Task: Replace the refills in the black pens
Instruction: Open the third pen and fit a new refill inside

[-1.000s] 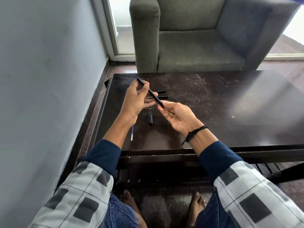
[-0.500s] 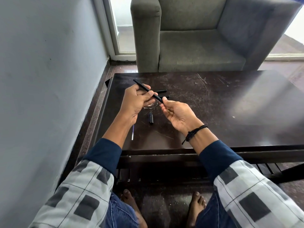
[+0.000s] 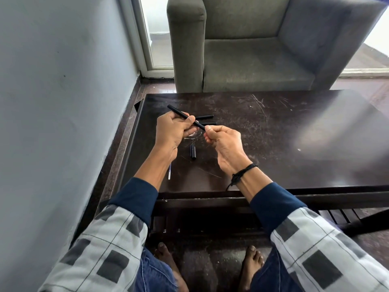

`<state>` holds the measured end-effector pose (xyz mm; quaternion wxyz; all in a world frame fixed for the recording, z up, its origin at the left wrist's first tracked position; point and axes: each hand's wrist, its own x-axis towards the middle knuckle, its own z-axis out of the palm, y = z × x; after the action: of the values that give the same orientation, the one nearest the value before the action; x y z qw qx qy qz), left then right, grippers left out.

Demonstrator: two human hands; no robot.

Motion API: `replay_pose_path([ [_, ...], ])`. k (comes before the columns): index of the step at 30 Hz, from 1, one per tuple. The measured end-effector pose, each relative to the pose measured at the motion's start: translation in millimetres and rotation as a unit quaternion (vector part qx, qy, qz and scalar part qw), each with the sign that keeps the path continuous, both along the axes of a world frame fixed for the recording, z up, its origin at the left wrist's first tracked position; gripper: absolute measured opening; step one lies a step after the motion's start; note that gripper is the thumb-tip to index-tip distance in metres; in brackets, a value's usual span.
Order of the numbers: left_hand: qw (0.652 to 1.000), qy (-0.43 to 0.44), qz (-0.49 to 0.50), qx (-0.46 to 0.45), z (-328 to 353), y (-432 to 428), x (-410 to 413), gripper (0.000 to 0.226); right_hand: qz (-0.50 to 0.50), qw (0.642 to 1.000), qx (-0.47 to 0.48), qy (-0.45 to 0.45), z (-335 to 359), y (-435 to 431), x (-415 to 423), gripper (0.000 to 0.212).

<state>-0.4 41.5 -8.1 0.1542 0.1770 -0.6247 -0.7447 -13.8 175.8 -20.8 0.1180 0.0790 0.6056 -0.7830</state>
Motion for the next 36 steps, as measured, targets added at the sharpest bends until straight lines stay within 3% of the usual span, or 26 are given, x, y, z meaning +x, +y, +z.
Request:
replay_pose_path([
  [8,1.0,-0.001,0.004,-0.006,1.6,-4.3,-0.3,0.009,0.014,0.997,-0.039,-0.071,5.3,3.7,-4.2,0.014],
  [16,1.0,-0.002,0.009,0.005,0.3,-3.1,-0.8,0.008,0.021,0.999,-0.038,-0.022,3.6,3.6,-3.1,0.01],
  [19,1.0,-0.002,0.016,0.015,2.3,-3.1,0.4,0.011,0.027,0.998,-0.044,-0.034,4.6,4.4,-3.0,0.002],
  [23,1.0,-0.003,0.015,0.026,2.1,-3.5,0.9,0.012,0.023,0.998,-0.035,-0.056,6.5,5.4,-3.9,0.017],
  [36,1.0,-0.009,0.001,0.019,0.7,-3.0,0.2,0.009,0.04,0.998,-0.025,-0.029,3.3,5.3,-4.3,0.005],
])
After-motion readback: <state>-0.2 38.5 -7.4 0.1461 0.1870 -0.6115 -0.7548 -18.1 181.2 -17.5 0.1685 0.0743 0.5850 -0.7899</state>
